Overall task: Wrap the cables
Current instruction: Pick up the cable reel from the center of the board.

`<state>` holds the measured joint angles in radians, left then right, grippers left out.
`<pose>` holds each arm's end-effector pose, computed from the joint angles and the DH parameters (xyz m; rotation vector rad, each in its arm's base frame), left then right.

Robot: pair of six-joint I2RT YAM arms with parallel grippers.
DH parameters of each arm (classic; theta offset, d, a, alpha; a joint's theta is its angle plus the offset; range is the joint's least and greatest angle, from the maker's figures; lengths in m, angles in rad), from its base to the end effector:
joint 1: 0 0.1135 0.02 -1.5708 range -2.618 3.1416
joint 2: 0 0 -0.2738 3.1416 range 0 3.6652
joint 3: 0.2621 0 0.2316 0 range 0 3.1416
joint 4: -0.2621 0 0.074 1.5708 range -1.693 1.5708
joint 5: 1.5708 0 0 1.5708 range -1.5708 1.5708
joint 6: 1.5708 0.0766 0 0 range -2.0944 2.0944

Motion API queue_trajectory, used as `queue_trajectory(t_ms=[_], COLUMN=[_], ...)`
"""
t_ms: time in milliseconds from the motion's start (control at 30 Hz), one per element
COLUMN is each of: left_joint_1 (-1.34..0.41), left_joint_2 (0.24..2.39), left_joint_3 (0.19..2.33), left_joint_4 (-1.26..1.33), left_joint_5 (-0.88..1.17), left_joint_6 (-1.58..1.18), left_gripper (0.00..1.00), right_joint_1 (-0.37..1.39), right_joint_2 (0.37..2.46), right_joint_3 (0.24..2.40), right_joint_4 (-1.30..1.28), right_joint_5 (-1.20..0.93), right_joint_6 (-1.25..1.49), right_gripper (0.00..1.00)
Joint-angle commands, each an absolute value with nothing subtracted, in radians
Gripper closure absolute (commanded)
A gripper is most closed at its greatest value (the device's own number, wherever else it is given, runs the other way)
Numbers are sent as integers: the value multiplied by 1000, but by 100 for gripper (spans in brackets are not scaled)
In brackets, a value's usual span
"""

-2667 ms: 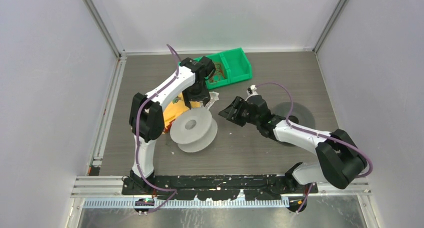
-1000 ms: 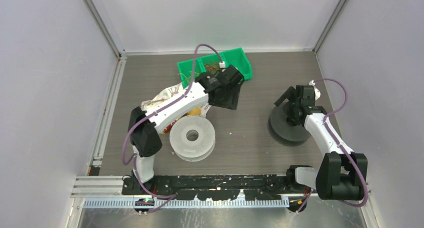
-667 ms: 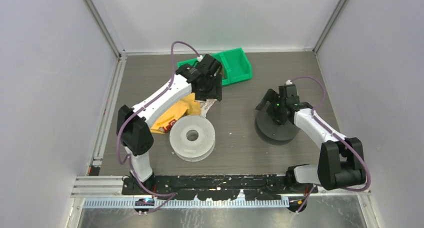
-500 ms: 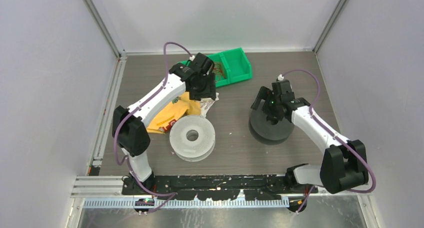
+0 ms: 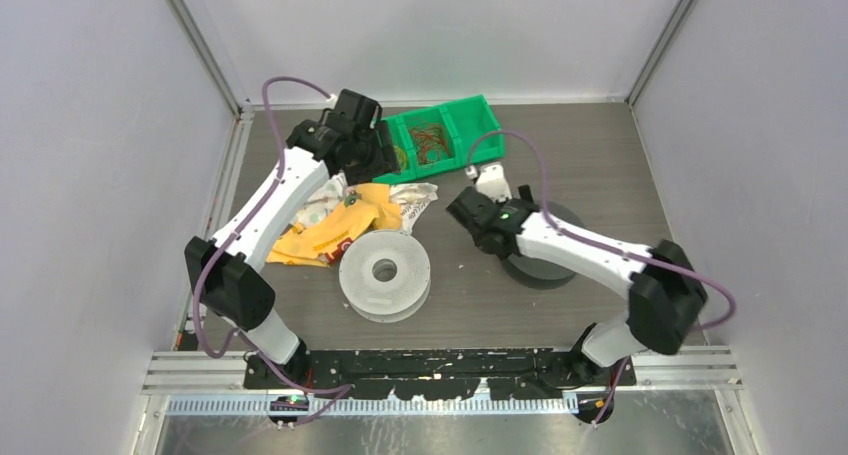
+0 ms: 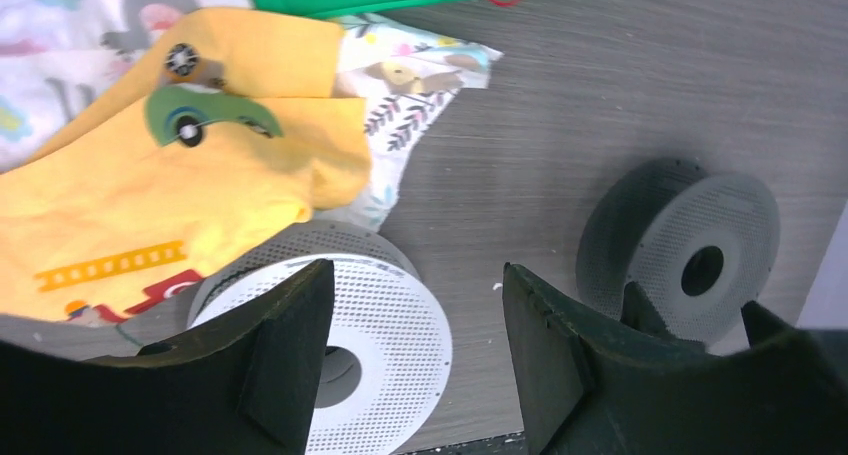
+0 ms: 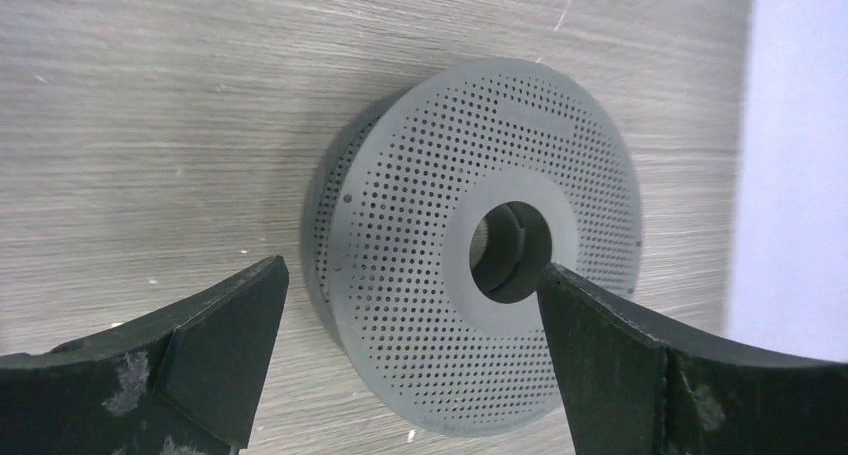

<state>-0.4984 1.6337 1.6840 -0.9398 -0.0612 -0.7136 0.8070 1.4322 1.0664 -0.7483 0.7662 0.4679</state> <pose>0.3117 -0.1643 0.3411 -0.2969 2.4947 -0.4440 0.2248 0.1579 0.2447 -0.1758 2.3045 -0.4270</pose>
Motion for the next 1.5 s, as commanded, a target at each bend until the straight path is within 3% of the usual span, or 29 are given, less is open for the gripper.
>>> queue_trajectory(t_ms=[0,133,267,333,667,767,833,967,1100,1333,1467], left_joint_1=[-447,-440,-440,-440,-440,-440,-440,-440,-440,-440,-440], left_joint_2=[1562,1550,1544,1539,1540,1535,1528,1523,1525,1519,1514], left_joint_3=[1629,1596,1573,1565,1544,1535,1530,1527,1534,1533,1531], left_joint_4=[-931,-920,-897,-889,-866,-864,-861,-857,-857,-860,-856], left_joint_5=[-59,-25,-5,27,70,75,74,75,69,62,63], left_joint_6=[-740,-745,-752,-752,-749,-746,-743,-740,-736,-738,-732], left_gripper=[36,36,36,36,37,37,37,37,37,38,38], right_joint_1=[917,933,933,932,926,917,906,904,916,916,744], right_joint_2=[1571,1706,1754,1759,1888,1925,1938,1905,1826,1524,1259], right_joint_3=[1147,1182,1172,1162,1166,1186,1194,1195,1233,1335,1220], right_joint_4=[-851,-872,-870,-872,-906,-924,-936,-942,-975,-923,-702], right_joint_5=[1057,1078,1112,1119,1146,1154,1156,1168,1171,1098,792], right_joint_6=[410,376,369,367,392,430,460,492,464,389,381], right_gripper=[0,5,26,30,17,19,27,71,98,100,100])
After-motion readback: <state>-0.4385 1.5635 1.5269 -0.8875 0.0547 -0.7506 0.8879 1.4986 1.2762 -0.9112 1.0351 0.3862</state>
